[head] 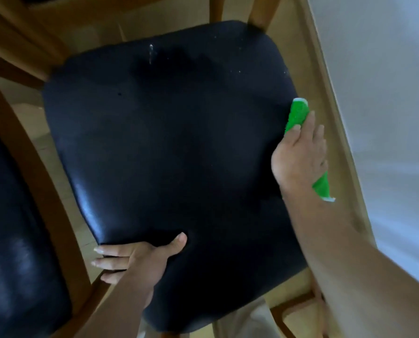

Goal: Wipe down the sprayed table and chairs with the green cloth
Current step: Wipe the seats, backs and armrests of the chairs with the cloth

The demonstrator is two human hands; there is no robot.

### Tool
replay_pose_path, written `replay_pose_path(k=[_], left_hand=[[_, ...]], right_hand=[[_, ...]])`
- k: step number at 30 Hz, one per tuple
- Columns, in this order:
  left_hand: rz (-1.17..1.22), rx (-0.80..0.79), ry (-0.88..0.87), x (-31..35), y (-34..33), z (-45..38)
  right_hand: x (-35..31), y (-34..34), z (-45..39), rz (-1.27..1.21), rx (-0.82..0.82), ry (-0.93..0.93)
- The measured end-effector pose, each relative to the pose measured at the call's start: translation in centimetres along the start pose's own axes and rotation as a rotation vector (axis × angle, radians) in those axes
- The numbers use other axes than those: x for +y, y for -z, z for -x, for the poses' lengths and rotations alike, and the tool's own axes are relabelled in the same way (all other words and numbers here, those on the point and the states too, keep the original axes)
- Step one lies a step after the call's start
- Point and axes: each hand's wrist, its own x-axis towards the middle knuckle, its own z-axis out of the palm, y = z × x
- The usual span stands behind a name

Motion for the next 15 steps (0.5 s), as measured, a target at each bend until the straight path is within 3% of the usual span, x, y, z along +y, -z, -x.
replay_pose_path(k=[3, 5, 8, 12, 13, 15], left_hand=[[0.012, 0.01, -0.012, 0.0, -0.1, -0.2], [0.009, 0.001, -0.043, 0.0, -0.4, -0.3], [-0.009, 0.158, 0.023, -0.3, -0.7, -1.3], [-0.066, 0.2, -0.03, -0.8, -1.5, -1.9], [-0.067, 0.202, -0.034, -1.0, -1.5, -2.0], [-0.037, 0.14, 0.012, -1.2, -1.4, -2.6]], right_hand=[[-2.9, -1.5, 4.2, 0.121, -0.018, 0.193], [-4.3, -2.9, 9.0, 0.205, -0.093, 0.475], [-4.6, -4.4, 15.2, 0.229, -0.266, 0.902], [-2.2, -3.2, 11.8, 0.306, -0.363, 1.32], [-1.7, -2.7, 9.5, 0.329, -0.335, 1.35], [-1.0, -1.6, 4.7, 0.333, -0.217, 1.178]])
